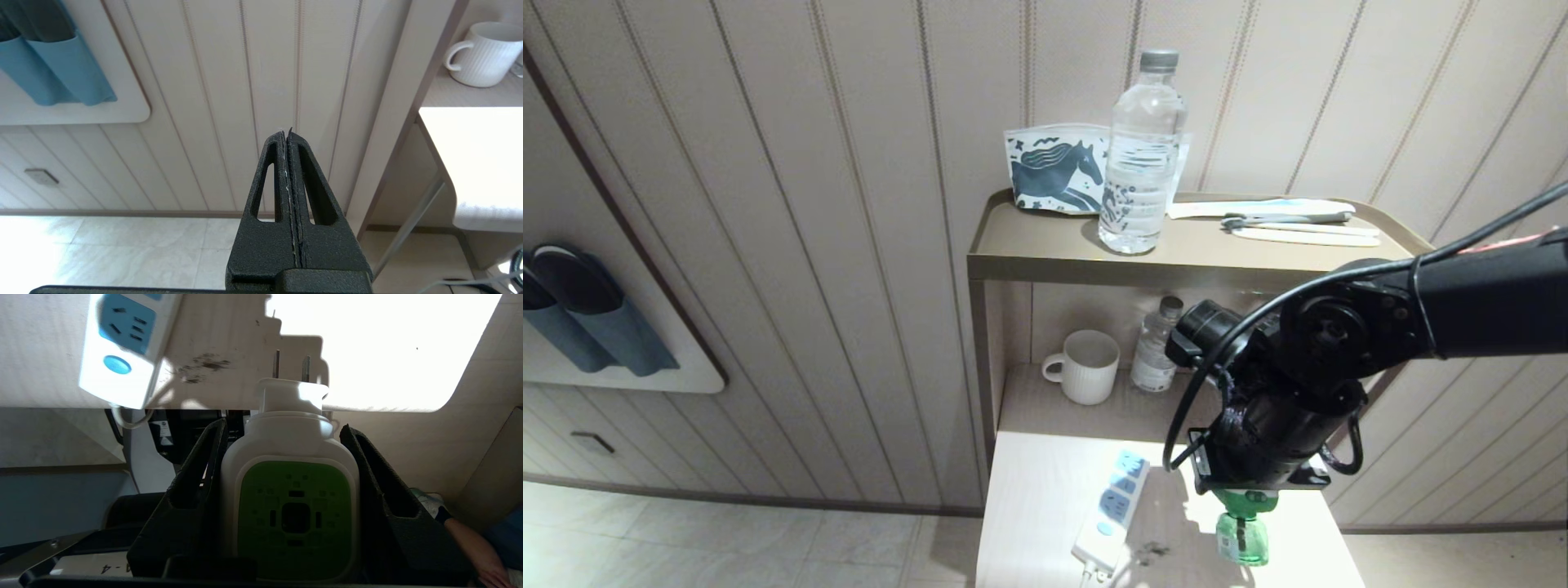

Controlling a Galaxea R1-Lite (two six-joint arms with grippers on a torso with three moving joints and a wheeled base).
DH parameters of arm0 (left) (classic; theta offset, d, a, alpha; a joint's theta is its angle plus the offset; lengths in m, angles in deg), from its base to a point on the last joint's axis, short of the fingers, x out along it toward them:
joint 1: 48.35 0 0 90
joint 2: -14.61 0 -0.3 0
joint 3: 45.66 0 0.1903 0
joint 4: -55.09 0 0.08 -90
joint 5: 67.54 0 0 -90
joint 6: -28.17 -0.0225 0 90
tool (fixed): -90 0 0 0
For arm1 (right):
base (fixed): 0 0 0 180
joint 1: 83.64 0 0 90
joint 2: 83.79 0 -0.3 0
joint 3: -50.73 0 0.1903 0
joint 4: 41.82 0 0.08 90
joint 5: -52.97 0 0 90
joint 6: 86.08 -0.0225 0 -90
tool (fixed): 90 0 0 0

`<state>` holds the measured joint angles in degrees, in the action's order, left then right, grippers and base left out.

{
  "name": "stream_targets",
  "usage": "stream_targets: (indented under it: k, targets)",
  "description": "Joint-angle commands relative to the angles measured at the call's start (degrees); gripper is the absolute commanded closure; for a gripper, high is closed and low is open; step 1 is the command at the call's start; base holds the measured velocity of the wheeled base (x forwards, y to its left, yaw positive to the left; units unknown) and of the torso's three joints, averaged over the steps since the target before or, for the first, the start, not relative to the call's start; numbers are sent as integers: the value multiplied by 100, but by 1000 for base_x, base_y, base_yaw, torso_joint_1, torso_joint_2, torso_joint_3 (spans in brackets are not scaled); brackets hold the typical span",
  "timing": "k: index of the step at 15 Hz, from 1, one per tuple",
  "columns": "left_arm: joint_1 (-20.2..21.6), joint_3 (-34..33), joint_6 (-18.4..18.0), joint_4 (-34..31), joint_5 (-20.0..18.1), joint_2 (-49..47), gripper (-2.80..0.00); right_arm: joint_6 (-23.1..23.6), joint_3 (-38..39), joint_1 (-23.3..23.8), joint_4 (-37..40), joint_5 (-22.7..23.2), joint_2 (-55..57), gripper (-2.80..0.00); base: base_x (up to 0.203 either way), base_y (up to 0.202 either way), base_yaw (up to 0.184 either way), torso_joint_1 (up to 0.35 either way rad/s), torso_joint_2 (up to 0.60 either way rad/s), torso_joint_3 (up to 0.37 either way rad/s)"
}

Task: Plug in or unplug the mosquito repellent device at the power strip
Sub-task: Insert the plug into the socket

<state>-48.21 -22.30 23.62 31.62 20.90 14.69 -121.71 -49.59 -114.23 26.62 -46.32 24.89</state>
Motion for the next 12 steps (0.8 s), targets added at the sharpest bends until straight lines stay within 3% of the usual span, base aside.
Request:
stream_targets:
  k: [1,4,7,10,12]
  targets:
    - [-5,0,-2,1,-2,-7,0,-22,288,-26,-31,-3,-106,0,0,0,0,0,0,0]
    - [4,0,-2,1,-2,-7,0,-5,558,-32,-356,-12,-262,0,0,0,0,0,0,0]
    - [-4,0,-5,1,-2,-7,0,-10,1424,-27,-1216,-29,-428,0,0,0,0,0,0,0]
    - [-1,0,-2,1,-2,-7,0,-43,2725,-78,-3238,-249,-575,0,0,0,0,0,0,0]
    - [-5,0,-2,1,-2,-7,0,-67,3495,-117,-4918,-788,-591,0,0,0,0,0,0,0]
